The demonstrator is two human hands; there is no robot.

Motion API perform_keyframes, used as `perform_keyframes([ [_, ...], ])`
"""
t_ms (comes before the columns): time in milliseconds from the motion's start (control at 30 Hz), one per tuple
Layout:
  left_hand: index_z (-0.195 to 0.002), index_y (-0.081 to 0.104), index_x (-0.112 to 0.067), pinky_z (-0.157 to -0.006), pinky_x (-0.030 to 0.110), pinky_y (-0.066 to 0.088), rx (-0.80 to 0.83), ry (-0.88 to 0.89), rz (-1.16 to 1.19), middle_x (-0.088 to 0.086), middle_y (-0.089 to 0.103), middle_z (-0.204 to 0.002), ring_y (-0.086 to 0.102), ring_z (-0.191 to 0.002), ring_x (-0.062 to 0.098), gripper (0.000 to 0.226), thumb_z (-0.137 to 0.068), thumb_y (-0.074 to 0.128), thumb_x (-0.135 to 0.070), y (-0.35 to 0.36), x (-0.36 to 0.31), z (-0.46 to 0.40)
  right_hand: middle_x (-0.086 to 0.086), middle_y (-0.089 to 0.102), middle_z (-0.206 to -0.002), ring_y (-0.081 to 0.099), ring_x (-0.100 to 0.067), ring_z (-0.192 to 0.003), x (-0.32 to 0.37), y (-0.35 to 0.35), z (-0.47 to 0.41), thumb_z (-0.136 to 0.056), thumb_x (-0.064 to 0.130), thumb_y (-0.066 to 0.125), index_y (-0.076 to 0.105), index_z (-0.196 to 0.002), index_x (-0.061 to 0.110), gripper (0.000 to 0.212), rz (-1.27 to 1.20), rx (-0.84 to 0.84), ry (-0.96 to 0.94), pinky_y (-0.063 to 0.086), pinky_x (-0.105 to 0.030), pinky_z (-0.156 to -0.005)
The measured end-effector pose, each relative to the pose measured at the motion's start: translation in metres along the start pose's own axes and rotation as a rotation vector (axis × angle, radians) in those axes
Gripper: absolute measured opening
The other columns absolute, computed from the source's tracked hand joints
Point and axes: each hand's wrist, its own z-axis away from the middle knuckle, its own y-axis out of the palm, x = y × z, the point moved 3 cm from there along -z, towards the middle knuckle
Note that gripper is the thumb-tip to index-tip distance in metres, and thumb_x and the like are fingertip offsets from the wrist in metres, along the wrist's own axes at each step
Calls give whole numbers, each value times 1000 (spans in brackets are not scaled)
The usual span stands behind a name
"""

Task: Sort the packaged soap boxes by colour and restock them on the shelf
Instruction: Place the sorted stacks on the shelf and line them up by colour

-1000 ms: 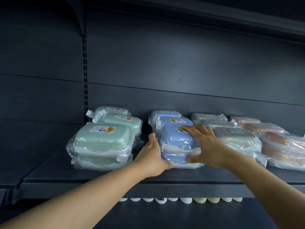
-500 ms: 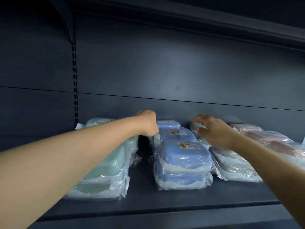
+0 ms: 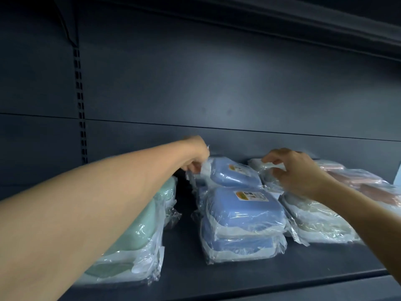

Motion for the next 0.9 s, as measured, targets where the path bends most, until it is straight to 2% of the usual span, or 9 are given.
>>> perform_keyframes([
  [133,-92,61,4,-59,37,52,-226,100,233,22,65,-88,67,-82,32,18,-87,44,9,-27,-15,-2,-8,61,-123,56,-26,-113,2,-6,0,-89,5,52,60,-119,13,32,7,-24,4,39,-29,-92],
  [233,-105,61,5,-78,39,50,-437,167,76,21,62,-117,61,-109,35,23,-88,46,2,-47,-25,-2,-8,60,-123,55,-25,-113,4,-11,-3,-88,11,56,58,-121,13,33,9,-9,3,38,-28,-91],
  [300,-113,56,-2,-80,37,45,-536,198,30,16,60,-122,56,-112,35,25,-89,52,-4,-60,-28,-5,-8,59,-125,54,-25,-115,6,-16,-6,-87,14,59,54,-124,12,37,9,-1,9,39,-28,-92],
  [400,-108,53,-11,-74,37,44,-646,267,45,9,64,-112,57,-105,34,20,-88,53,-7,-74,-31,-4,-6,57,-125,54,-22,-116,14,-25,-13,-86,20,64,47,-131,13,49,-101,-12,34,40,-27,-95],
  [467,-100,51,-14,-75,39,49,-648,364,37,4,68,-102,60,-98,33,19,-86,43,-5,-76,-35,1,-5,56,-124,56,-21,-113,23,-30,-21,-83,27,69,41,-135,18,60,-306,-6,75,43,-31,-98],
  [600,-88,49,-20,-77,40,50,-613,533,-19,0,69,-94,60,-92,30,17,-85,42,-5,-71,-44,12,-5,60,-119,59,-20,-109,48,-34,-37,-80,31,73,34,-140,23,72,-694,82,157,46,-33,-98],
  [700,-86,49,-22,-68,35,45,-614,607,-83,0,68,-93,58,-89,29,18,-88,42,-6,-64,-51,14,-4,66,-97,61,-15,-82,64,-29,-44,-79,31,75,51,-122,18,51,-795,107,192,51,-27,-73],
  [767,-86,51,-22,-66,34,43,-614,633,-84,-1,68,-93,58,-89,29,16,-88,43,-8,-62,-54,15,-1,57,-75,52,-10,-61,71,-23,-47,-79,24,76,57,-101,13,30,-855,121,225,45,-20,-53],
  [900,-102,57,-22,-70,31,41,-552,612,-115,-3,66,-105,57,-99,24,19,-93,45,-12,-60,-46,11,-6,48,-66,46,-13,-55,67,-8,-50,-76,15,78,55,-88,7,28,-911,111,324,43,-19,-46],
])
